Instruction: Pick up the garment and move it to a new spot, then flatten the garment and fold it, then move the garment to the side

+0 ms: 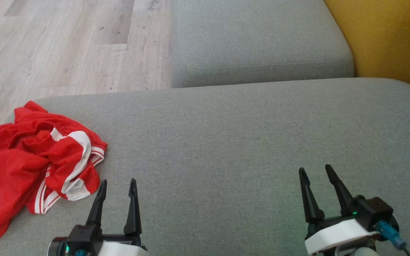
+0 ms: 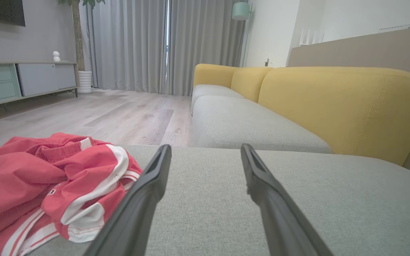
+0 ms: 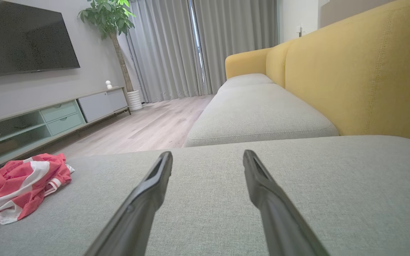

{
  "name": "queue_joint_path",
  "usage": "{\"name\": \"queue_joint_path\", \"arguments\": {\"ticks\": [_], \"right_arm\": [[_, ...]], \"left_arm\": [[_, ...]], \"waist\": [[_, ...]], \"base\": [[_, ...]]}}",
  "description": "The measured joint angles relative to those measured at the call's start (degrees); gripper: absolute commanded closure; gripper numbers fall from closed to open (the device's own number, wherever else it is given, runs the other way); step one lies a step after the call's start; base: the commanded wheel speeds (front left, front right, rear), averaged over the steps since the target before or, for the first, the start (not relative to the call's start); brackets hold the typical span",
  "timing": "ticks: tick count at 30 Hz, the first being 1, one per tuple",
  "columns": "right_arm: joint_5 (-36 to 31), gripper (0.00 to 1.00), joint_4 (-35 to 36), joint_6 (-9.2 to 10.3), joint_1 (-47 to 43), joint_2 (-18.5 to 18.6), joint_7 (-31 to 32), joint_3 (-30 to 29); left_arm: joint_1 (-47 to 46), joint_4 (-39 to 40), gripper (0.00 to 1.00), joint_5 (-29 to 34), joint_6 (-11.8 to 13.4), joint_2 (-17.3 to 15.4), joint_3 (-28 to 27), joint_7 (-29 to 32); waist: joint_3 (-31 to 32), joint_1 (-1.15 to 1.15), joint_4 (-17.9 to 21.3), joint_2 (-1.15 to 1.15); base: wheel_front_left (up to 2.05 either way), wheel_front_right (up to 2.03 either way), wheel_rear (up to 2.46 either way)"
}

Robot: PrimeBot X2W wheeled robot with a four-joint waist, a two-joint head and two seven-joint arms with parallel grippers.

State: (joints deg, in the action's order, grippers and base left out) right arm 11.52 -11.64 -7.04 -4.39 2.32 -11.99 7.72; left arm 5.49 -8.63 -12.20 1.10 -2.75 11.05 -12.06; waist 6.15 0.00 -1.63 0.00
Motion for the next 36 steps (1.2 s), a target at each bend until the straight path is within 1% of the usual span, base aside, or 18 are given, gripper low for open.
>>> {"name": "queue_joint_path", "arguments": {"ticks": [1,6,9,14,23,29,36], "right_arm": [[-1.38,0.00,0.07,0.00,0.00,0.00,-0.15,0.30],[-4.95,0.00,0.19,0.00,-0.11,0.01,-1.08,0.71],[-7.09,0.00,-0.12,-0.01,-0.73,0.01,-1.58,0.64],[-9.58,0.00,-1.53,-0.01,-1.13,0.01,-2.34,-0.64],[-8.39,0.00,-3.74,-0.01,-1.13,0.01,-2.38,-2.13],[-7.81,0.00,-4.28,-0.01,-1.13,0.01,-2.38,-2.33],[-7.50,0.00,-4.69,-0.01,-1.12,0.01,-2.38,-2.40]], "left_arm": [[0.00,0.04,0.00,1.48,0.02,-0.04,0.13,-0.21],[0.01,0.29,0.00,5.08,0.49,-0.04,0.52,-1.13],[0.01,-0.25,0.00,7.14,1.22,-0.05,0.55,-1.54],[0.02,-1.18,0.00,10.03,2.01,-0.08,0.48,-2.34],[0.01,-4.13,0.00,9.15,2.01,-0.08,-0.12,-2.40],[-0.01,-4.77,0.00,9.15,2.00,-0.07,-0.31,-2.40],[-0.37,-6.09,0.00,8.54,1.33,-0.05,-1.59,-2.40]], "waist": [[0.11,0.00,-0.01,0.00],[0.12,0.00,-0.16,0.00],[0.17,0.00,-0.30,0.00],[0.06,0.00,-0.48,0.00],[-0.32,0.00,-0.47,0.00],[-0.35,0.00,-0.31,0.00],[-0.13,0.00,-0.50,0.00]], "base": [[0.00,0.00,0.00],[0.00,0.00,0.00],[0.00,0.00,0.00],[0.00,0.00,0.00],[0.00,0.00,0.00],[0.00,0.00,0.00],[0.00,0.00,0.00]]}}
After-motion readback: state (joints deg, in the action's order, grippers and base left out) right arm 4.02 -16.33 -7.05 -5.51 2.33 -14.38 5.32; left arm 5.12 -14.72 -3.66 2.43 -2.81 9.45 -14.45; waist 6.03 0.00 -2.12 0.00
